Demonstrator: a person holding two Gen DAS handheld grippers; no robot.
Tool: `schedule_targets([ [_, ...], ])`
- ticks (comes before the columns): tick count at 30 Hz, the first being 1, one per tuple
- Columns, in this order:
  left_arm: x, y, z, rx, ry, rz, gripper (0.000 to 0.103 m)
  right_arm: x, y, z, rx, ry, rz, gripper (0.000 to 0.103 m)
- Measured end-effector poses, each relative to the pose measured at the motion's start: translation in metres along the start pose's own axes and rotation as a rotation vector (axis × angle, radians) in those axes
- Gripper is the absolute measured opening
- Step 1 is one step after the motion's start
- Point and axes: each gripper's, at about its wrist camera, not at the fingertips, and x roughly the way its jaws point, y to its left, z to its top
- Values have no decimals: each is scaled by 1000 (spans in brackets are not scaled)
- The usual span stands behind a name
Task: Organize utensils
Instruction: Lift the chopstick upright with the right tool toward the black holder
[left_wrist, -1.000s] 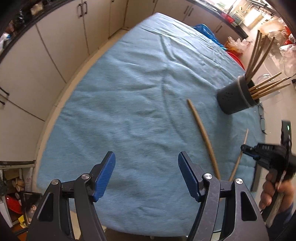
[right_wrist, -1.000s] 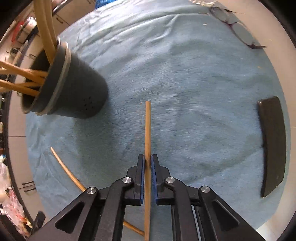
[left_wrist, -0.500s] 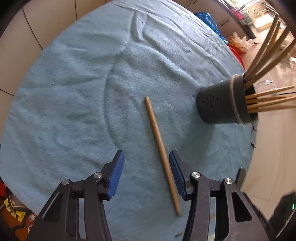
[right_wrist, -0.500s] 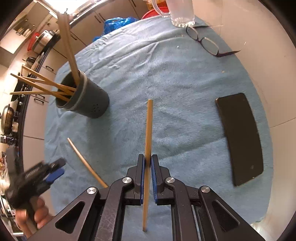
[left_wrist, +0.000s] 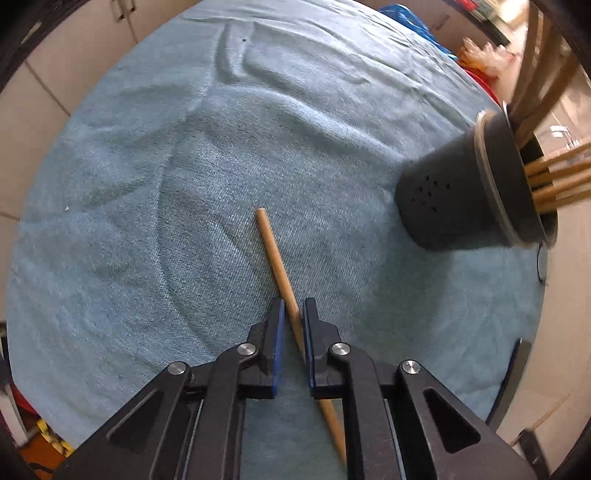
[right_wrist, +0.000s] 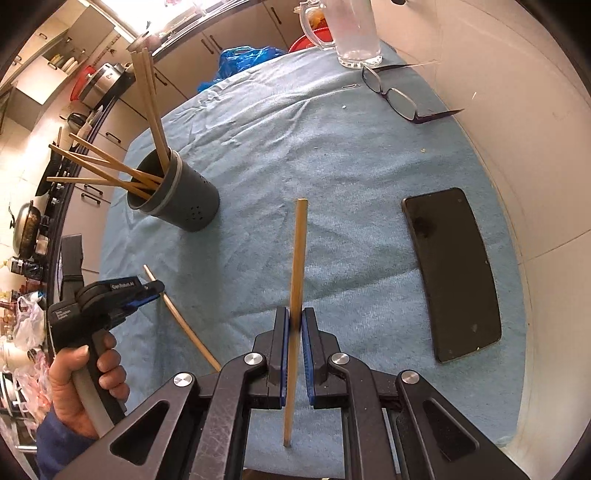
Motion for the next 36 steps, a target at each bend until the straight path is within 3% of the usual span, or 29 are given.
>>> schedule_targets([
  [4,-4,13,-13,41,25,-9,7,-3,0,-2,-2,-8,20,8],
  [9,-17,32,-32,90,-21,-32,6,-7,5,-4,-9,-25,36,8],
  [23,-115,32,-72,202,-293,-101,6,-30,47,-11,-98,-150,85,8],
  [36,-151,14,-78,234,-425,-69,6,-35,70,-13,-158,-198,101,8],
])
